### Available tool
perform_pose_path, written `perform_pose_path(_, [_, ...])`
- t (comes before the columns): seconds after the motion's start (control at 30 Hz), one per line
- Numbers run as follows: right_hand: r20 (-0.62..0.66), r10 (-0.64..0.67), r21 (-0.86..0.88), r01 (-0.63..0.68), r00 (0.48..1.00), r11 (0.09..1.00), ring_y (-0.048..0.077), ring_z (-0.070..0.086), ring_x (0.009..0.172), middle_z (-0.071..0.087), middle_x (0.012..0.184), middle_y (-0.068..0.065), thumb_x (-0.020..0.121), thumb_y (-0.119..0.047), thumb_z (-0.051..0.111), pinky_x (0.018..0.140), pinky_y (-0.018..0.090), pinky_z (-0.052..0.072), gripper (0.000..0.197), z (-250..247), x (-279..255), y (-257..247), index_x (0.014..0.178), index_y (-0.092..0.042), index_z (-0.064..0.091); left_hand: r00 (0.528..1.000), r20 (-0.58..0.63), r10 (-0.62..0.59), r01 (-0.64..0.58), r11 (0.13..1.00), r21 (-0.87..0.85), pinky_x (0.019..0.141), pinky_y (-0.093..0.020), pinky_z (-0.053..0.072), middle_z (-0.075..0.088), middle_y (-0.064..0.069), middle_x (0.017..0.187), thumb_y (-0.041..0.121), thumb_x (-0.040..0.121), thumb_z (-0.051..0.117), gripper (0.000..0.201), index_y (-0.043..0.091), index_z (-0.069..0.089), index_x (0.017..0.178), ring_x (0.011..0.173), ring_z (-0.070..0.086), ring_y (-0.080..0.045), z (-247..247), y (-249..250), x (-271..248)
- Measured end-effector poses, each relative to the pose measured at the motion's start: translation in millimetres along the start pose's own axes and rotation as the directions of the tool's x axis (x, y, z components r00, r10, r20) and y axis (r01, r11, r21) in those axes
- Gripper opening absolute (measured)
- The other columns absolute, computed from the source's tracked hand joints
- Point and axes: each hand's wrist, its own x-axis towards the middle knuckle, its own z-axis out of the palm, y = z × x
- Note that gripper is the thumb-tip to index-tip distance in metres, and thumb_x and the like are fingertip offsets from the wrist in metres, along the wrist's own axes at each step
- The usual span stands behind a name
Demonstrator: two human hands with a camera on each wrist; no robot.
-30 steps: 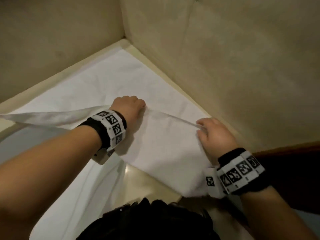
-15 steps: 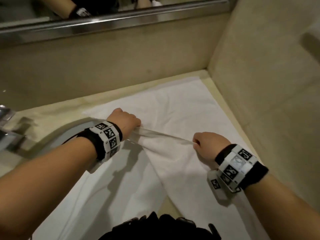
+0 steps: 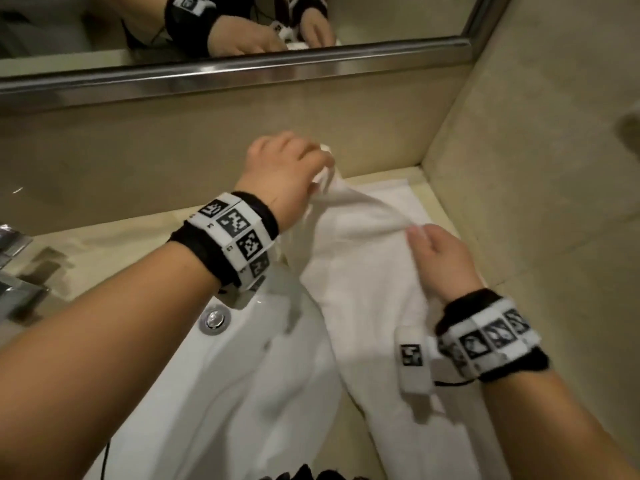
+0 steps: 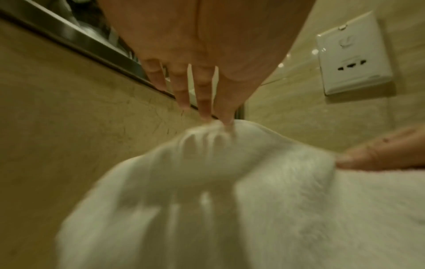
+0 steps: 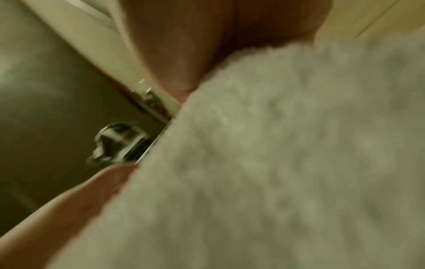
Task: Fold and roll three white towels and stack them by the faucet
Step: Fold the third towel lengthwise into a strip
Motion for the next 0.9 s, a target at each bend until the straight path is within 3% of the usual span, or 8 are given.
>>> perform_pose_path(0.07, [0.016,0.184,-0.171,-0.179,0.983,0.969,0.032,0.057,0.098,0.064,0.102,0.02,0.096,-0.027,0.039,0.063,0.025,0.024,0.031,-22,4,35,0.092,-0.004,0.061,0.988,0.05,-0.144,0.148,0.984,-0.095,0.107,-0.045,0.023,0.04,-0.011,0.14,0.024,0.084,0.057,0.048,0.022,0.044,0.13,0.13,0.033,-0.032,15,1,0])
perform_pose_path(0.17, [0.206,0.405,-0.407,-0.298,0.891,0.863,0.032,0.046,0.122,0.049,0.135,0.019,0.096,-0.029,0.038,0.094,0.03,0.036,0.041,-28,5,74,0.126,-0.003,0.047,0.879,0.332,-0.342,0.415,0.892,-0.181,0.104,-0.038,0.031,0.045,-0.014,0.135,0.027,0.084,0.058,0.055,0.014,0.038,0.133,0.124,0.041,-0.032,50,-2,-9])
perform_pose_path(0.27, [0.214,0.415,-0.442,-0.291,0.884,0.849,0.028,0.053,0.102,0.058,0.12,0.016,0.094,-0.032,0.041,0.084,0.031,0.039,0.032,-28,15,84,0.113,-0.008,0.052,0.744,0.497,-0.447,0.617,0.746,-0.252,0.093,-0.031,0.039,0.057,-0.012,0.125,0.031,0.085,0.057,0.049,0.01,0.044,0.127,0.112,0.053,-0.029,79,-3,-18])
perform_pose_path(0.37, [0.207,0.378,-0.382,-0.281,0.902,0.881,0.025,0.051,0.083,0.061,0.096,0.011,0.093,-0.036,0.042,0.073,0.029,0.037,0.025,-28,39,77,0.09,-0.013,0.051,0.694,0.5,-0.518,0.692,0.673,-0.262,0.086,-0.027,0.038,0.059,-0.009,0.122,0.038,0.085,0.057,0.047,0.011,0.048,0.124,0.109,0.054,-0.028,94,-3,-12])
perform_pose_path(0.47, [0.207,0.359,-0.392,-0.259,0.91,0.883,0.025,0.051,0.08,0.058,0.089,0.009,0.093,-0.038,0.04,0.072,0.029,0.037,0.029,-22,69,67,0.088,-0.012,0.051,0.649,0.505,-0.569,0.746,0.606,-0.275,0.085,-0.029,0.04,0.059,-0.008,0.122,0.04,0.082,0.062,0.052,0.013,0.047,0.123,0.109,0.055,-0.027,100,-3,2])
perform_pose_path(0.7, [0.185,0.35,-0.557,-0.195,0.918,0.807,0.036,0.056,0.103,0.06,0.113,0.023,0.096,-0.029,0.036,0.077,0.032,0.04,0.038,-2,125,60,0.107,0.002,0.054,0.626,0.44,-0.644,0.771,0.593,-0.23,0.082,-0.031,0.039,0.059,-0.012,0.12,0.033,0.087,0.053,0.041,0.011,0.048,0.122,0.109,0.053,-0.032,111,-19,36])
perform_pose_path(0.8, [0.169,0.323,-0.561,-0.178,0.931,0.808,0.037,0.055,0.105,0.059,0.114,0.022,0.093,-0.023,0.039,0.073,0.032,0.036,0.032,6,137,59,0.108,-0.001,0.055,0.669,0.408,-0.621,0.736,0.63,-0.247,0.073,-0.029,0.041,0.064,-0.01,0.109,0.023,0.087,0.051,0.023,0.016,0.056,0.109,0.09,0.056,-0.028,112,-33,41])
perform_pose_path(0.9, [0.191,0.329,-0.59,-0.16,0.925,0.791,0.037,0.055,0.103,0.059,0.113,0.022,0.093,-0.021,0.039,0.073,0.033,0.036,0.03,8,144,60,0.108,0.0,0.054,0.67,0.402,-0.624,0.741,0.596,-0.309,0.069,-0.028,0.047,0.065,-0.007,0.089,0.023,0.087,0.051,0.017,0.016,0.056,0.102,0.074,0.061,-0.026,113,-42,37])
